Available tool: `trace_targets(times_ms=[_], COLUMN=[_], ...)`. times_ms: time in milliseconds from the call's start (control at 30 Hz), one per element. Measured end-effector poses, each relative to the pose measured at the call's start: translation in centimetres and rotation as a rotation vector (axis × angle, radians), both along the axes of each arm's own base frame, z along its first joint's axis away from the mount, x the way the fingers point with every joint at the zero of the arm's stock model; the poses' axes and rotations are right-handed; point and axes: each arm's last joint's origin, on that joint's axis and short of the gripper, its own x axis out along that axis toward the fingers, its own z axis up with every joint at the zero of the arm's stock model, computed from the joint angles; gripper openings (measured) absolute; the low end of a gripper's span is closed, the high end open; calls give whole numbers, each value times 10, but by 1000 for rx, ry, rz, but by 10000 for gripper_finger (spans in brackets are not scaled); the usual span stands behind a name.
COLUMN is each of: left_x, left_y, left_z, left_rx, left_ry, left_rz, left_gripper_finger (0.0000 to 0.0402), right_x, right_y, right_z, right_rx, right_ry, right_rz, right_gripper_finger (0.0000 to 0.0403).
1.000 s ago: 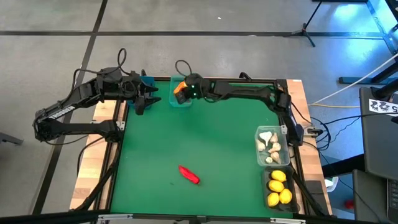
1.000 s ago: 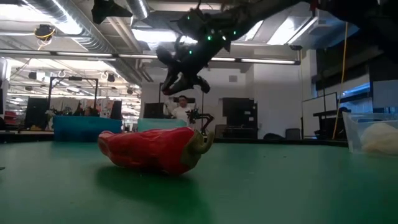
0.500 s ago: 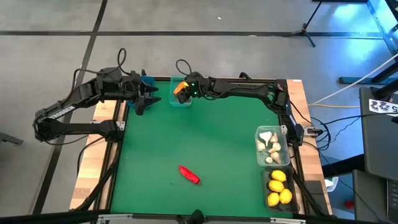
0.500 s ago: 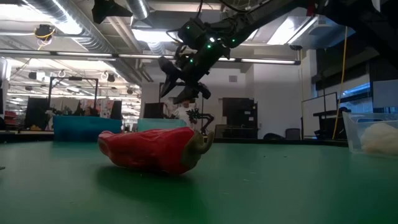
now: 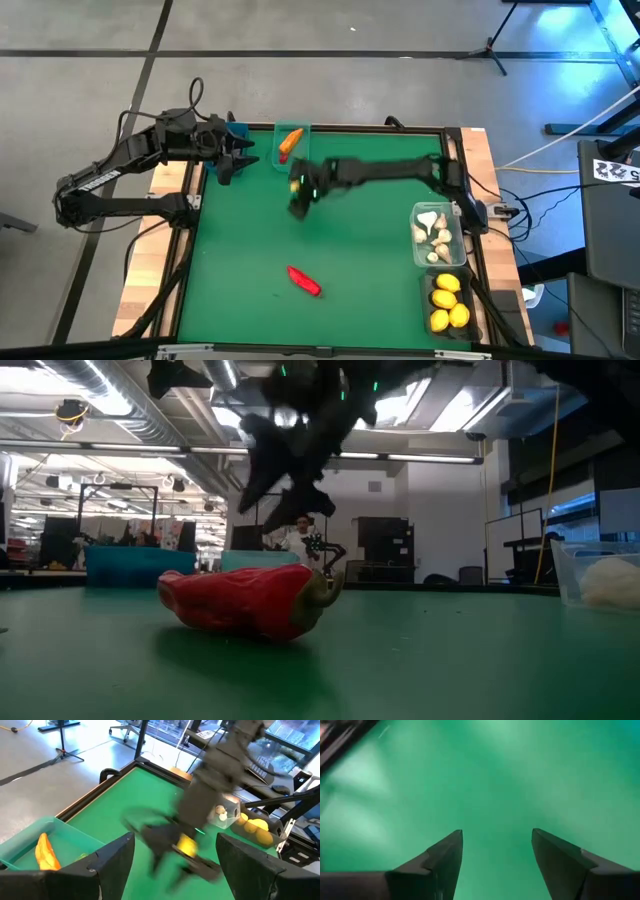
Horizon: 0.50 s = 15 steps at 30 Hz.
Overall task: Sort produce into baskets
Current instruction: Put the red pepper into the green bin
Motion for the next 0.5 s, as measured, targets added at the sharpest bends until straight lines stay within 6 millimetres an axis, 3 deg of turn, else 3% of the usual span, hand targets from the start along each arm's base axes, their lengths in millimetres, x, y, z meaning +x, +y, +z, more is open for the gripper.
trace_targets(times_ms=[233,367,500], left_x=[0,0,0], left_y=[0,0,0], left_z=[0,0,-1], left_rx=[1,0,5], left_ry=[0,2,12], left_rz=[-1,0,-4], left_gripper_finger=[276,276,276], right_x=[-4,-12,-19], right_y=[122,169,204], right_z=[-3,-3,-19], right_rx=[-129,-163,-156], right_ry=[44,26,63], right_rz=[148,179,212], right_gripper_finger=[234,234,240])
